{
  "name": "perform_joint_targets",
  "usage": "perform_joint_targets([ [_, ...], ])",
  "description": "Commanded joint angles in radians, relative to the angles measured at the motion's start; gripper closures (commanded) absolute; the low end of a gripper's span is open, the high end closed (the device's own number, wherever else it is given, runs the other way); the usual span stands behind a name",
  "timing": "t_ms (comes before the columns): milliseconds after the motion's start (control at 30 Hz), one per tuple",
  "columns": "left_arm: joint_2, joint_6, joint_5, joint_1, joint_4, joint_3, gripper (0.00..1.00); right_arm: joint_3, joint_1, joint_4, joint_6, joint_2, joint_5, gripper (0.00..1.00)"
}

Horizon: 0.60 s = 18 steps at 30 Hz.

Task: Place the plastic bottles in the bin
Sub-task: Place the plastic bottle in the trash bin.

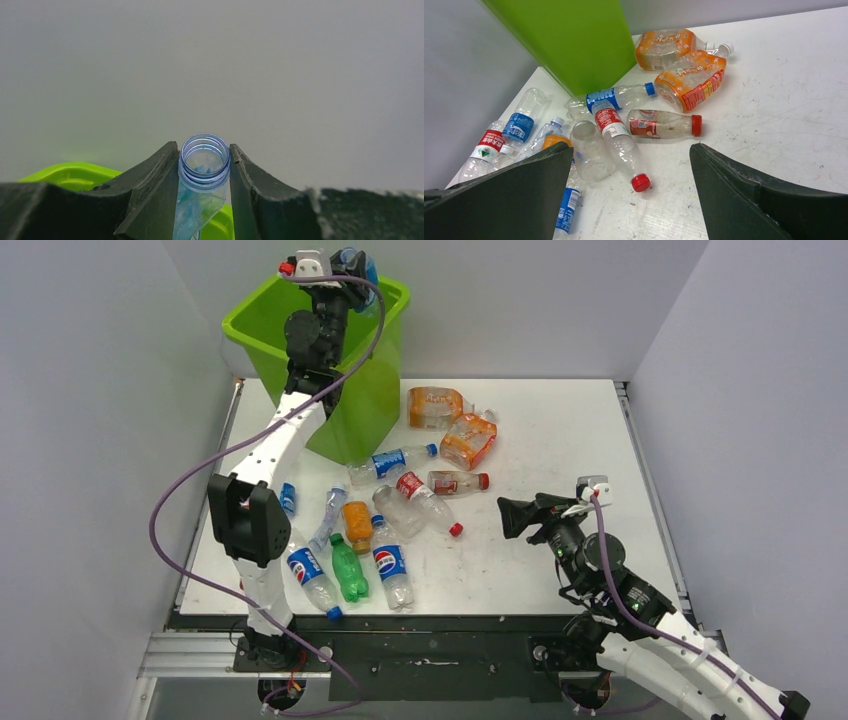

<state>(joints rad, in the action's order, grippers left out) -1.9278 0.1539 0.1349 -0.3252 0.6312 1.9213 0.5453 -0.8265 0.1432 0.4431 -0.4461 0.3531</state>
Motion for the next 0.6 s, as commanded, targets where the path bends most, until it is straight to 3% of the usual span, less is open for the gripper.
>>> perform_joint_targets([
  [0, -0.006, -0.018, 0.001, 0.002, 0.035, 0.056, 0.8, 0.007, -0.007, -0.014, 0.003, -0.017, 0.037, 0.1],
  [33, -0.003, -0.021, -0.003, 0.0, 0.034, 0.056, 0.69, 0.008, -0.007, -0.014, 0.003, -0.021, 0.037, 0.1],
  [100, 0.01, -0.03, -0.001, -0.001, 0.032, 0.057, 0.35, 0.01, -0.007, -0.01, 0.003, -0.031, 0.035, 0.1],
  [200, 0.047, -0.036, 0.021, -0.002, 0.025, 0.063, 0.0, 0.018, -0.007, -0.004, 0.002, -0.047, 0.034, 0.1],
  [400, 0.232, -0.031, 0.044, -0.028, -0.005, -0.005, 0.04, 0.039, -0.008, 0.014, -0.004, -0.062, 0.043, 0.1],
  [567, 0.516, 0.028, 0.028, -0.1, -0.125, -0.251, 0.04, 0.029, -0.011, 0.019, 0.003, -0.085, 0.095, 0.1],
])
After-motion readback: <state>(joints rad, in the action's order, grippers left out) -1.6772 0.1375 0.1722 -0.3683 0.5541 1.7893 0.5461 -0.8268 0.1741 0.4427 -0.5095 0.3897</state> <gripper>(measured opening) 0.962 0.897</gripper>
